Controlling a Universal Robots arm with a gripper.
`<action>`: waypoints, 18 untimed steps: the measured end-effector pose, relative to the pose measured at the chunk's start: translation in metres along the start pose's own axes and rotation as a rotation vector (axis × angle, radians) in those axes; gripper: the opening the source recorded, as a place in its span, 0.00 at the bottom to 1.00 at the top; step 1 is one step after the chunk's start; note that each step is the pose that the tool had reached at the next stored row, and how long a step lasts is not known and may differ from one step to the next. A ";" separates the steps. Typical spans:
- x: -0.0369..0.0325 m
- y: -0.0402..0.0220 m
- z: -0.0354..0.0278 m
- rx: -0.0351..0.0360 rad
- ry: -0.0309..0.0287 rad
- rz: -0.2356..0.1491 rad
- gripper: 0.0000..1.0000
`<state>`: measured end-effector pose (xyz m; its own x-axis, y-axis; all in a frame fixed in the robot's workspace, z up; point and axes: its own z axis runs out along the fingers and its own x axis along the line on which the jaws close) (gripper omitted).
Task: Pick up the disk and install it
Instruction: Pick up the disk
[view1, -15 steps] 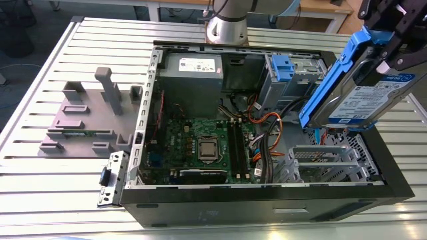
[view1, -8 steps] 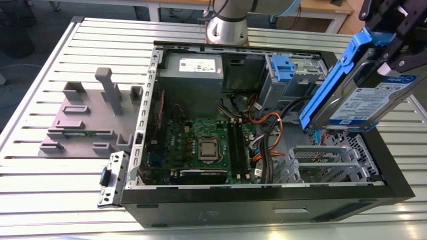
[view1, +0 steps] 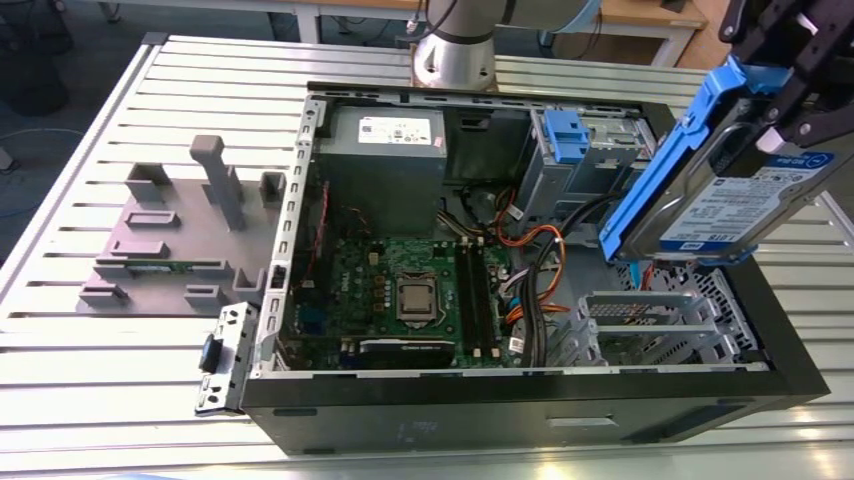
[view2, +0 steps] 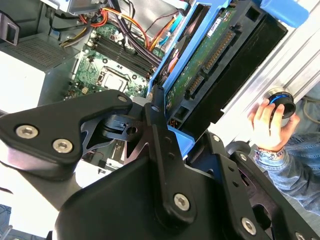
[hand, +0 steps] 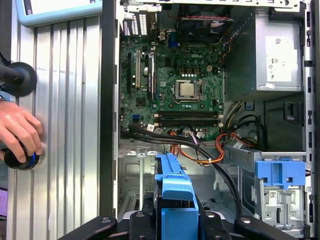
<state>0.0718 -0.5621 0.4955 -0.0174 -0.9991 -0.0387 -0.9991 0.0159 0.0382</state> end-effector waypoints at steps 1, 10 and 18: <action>0.0002 0.0000 0.0000 0.0000 0.0000 0.000 0.37; 0.0041 -0.0001 0.0000 0.0000 -0.0001 0.000 0.37; 0.0057 -0.0001 -0.0001 0.0000 0.0001 0.000 0.37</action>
<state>0.0718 -0.5678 0.4954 -0.0174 -0.9991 -0.0386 -0.9991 0.0159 0.0383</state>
